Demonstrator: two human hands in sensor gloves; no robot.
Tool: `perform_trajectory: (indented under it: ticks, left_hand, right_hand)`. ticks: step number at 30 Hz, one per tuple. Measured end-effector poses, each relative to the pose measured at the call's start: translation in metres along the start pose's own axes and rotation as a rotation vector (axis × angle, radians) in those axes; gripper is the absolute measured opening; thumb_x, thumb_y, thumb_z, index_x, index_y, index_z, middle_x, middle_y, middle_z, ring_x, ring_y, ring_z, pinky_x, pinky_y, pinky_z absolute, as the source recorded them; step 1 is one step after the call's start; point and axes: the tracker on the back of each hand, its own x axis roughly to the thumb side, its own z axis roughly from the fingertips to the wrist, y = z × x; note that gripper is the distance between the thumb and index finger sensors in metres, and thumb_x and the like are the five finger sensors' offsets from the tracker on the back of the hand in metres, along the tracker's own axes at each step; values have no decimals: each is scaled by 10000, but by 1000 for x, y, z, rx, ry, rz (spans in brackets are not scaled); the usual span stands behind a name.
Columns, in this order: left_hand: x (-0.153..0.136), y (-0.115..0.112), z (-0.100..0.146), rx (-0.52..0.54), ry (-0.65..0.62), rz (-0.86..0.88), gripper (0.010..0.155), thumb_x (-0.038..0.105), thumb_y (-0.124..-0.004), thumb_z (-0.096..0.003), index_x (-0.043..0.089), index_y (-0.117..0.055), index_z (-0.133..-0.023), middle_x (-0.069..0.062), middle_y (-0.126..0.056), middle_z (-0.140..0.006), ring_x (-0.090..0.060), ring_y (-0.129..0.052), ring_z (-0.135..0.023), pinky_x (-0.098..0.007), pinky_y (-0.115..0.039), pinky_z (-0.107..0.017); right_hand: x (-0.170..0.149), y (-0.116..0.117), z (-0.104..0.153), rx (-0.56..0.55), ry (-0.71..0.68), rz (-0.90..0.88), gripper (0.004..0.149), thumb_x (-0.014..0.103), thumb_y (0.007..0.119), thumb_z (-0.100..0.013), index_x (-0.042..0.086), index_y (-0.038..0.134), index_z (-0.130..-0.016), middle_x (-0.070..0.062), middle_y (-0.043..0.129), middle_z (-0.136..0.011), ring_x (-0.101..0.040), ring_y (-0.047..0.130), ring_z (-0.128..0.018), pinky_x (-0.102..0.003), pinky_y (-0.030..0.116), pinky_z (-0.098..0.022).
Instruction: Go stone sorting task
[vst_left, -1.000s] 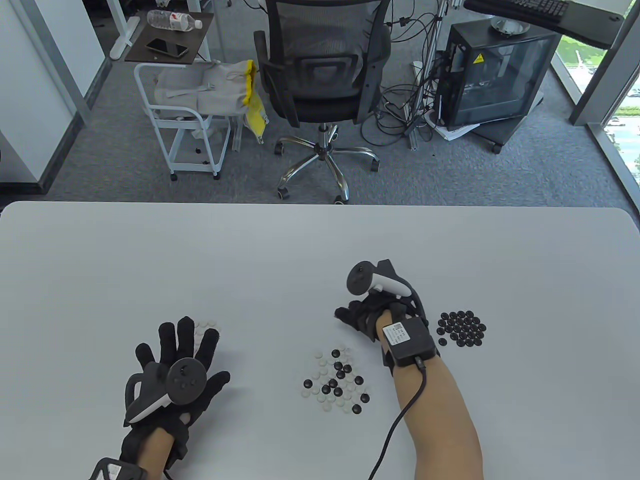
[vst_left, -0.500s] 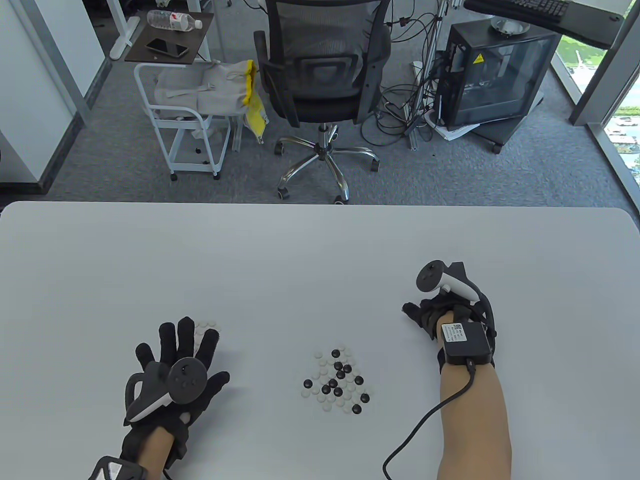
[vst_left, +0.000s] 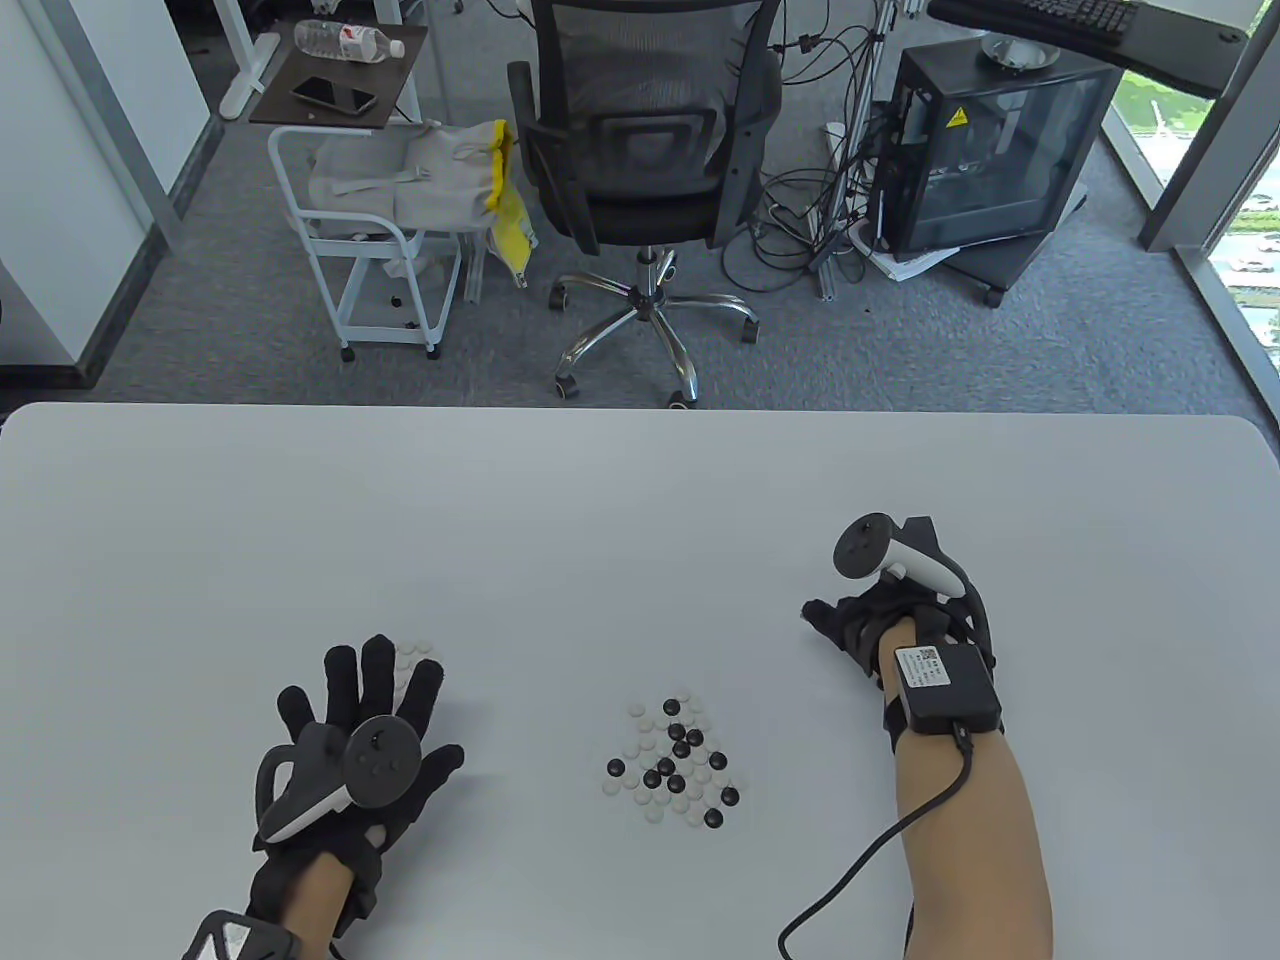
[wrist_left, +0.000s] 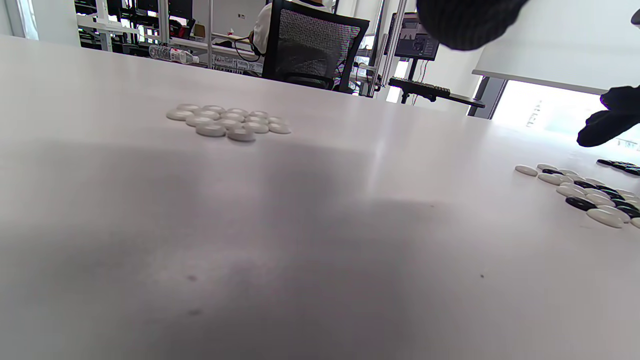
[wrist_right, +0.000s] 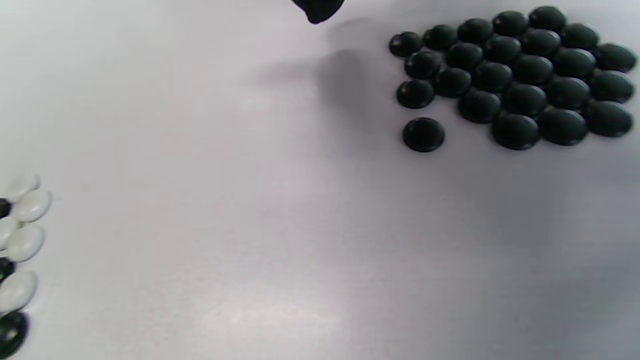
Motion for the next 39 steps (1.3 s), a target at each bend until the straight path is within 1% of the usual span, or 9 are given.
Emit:
perform_trajectory:
  ticks: [5, 10, 15, 20, 23, 26, 33, 35, 39]
  left_hand:
    - [1, 0, 0, -9, 1, -3, 811, 566, -564, -585, 210, -151, -1184, -254, 156, -1126, -524, 194, -943, -818, 40, -496]
    - [0, 0, 0, -10, 5, 3, 812, 564, -565, -586, 207, -150, -1185, -254, 158, -1125, -524, 196, -943, -818, 42, -495]
    - [0, 0, -1, -10, 4, 3, 811, 565, -564, -585, 209, -149, -1185, -253, 158, -1125, -525, 197, -943, -818, 44, -495]
    - [0, 0, 0, -5, 3, 7, 810, 564, -565, -585, 210, -152, -1185, -255, 157, -1125, -525, 195, -944, -818, 42, -496]
    - [-1, 1, 0, -2, 4, 9, 811, 564, -566, -584, 210, -151, -1184, -255, 156, -1125, -525, 196, -944, -817, 45, -496]
    - [-1, 0, 0, -6, 5, 7, 812, 564, -566, -585, 209, -149, -1185, -254, 159, -1125, -525, 198, -943, -817, 46, -495]
    - [-1, 0, 0, -4, 3, 3, 811, 565, -564, -585, 211, -148, -1184, -255, 160, -1124, -526, 197, -943, -818, 43, -495]
    - [-1, 0, 1, -1, 3, 3, 810, 565, -563, -586, 209, -150, -1184, -257, 158, -1124, -528, 194, -942, -818, 40, -496]
    - [-1, 2, 2, 12, 4, 12, 811, 566, -563, -585, 208, -150, -1184, -258, 157, -1124, -528, 193, -942, -819, 39, -495]
  right_hand:
    - [57, 12, 14, 58, -240, 133, 720, 506, 481, -611, 39, 593, -1147, -426, 58, -1123, -674, -63, -907, -918, 110, -537]
    - [117, 48, 33, 132, -475, 251, 713, 507, 480, -610, 53, 577, -1150, -417, 44, -1121, -673, -69, -902, -918, 112, -538]
    - [155, 81, 44, 205, -648, 260, 710, 501, 489, -611, 54, 545, -1158, -419, 25, -1115, -672, -74, -900, -917, 102, -533]
    - [174, 106, 42, 267, -652, 378, 720, 505, 482, -605, 60, 493, -1172, -421, -14, -1099, -669, -93, -889, -916, 93, -533]
    - [179, 116, 34, 308, -635, 380, 725, 503, 481, -605, 58, 466, -1178, -421, -35, -1088, -670, -103, -880, -915, 87, -528]
    - [186, 120, 26, 308, -633, 390, 723, 504, 475, -604, 70, 438, -1180, -420, -44, -1084, -670, -107, -877, -914, 84, -527]
    - [203, 97, -6, 184, -551, 282, 732, 503, 470, -604, 51, 455, -1180, -421, -40, -1089, -666, -113, -878, -912, 69, -524]
    - [201, 89, -13, 148, -512, 261, 729, 502, 470, -604, 53, 473, -1177, -425, -27, -1091, -669, -104, -880, -913, 73, -526]
    - [179, 69, -24, 124, -416, 189, 723, 502, 472, -605, 54, 500, -1172, -423, -10, -1096, -668, -97, -886, -912, 77, -530]
